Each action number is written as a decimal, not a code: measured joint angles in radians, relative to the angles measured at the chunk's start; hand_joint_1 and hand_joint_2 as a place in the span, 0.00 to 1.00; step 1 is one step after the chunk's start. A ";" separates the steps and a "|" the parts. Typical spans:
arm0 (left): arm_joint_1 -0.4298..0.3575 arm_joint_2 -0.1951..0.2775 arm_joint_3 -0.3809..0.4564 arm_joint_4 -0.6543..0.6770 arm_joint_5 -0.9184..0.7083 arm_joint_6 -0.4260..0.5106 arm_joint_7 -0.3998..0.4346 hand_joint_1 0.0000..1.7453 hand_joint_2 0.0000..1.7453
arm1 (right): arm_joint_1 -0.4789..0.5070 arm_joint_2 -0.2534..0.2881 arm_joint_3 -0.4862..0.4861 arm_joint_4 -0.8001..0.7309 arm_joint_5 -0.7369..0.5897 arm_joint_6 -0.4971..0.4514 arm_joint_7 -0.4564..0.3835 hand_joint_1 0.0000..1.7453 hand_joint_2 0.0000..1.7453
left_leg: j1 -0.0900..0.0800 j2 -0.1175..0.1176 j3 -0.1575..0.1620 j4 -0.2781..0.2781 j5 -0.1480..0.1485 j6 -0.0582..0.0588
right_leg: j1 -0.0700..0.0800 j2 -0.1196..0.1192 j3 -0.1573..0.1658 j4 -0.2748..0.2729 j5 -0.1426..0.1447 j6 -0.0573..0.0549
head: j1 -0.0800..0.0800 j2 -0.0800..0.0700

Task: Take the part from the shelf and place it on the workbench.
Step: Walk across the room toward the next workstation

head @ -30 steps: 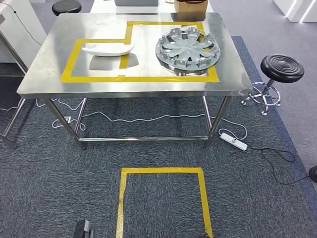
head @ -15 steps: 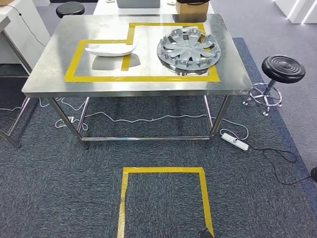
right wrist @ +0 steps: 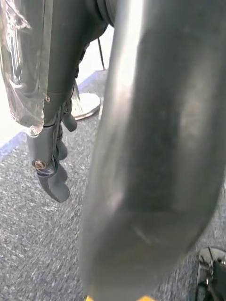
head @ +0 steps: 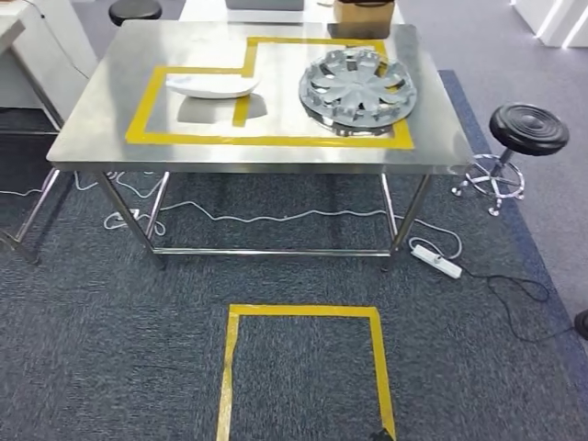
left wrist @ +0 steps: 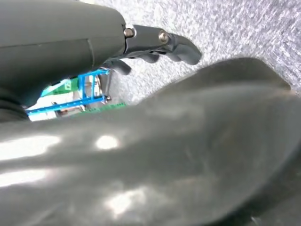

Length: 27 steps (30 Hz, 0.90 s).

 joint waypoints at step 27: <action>-0.004 -0.006 -0.029 0.003 -0.022 0.052 0.001 0.00 0.00 | 0.006 0.000 -0.003 0.000 -0.025 0.016 0.018 0.00 1.00 | -0.002 0.016 -0.031 0.063 0.000 -0.023 | -0.005 -0.048 0.015 -0.005 -0.011 -0.017 | -0.002 0.000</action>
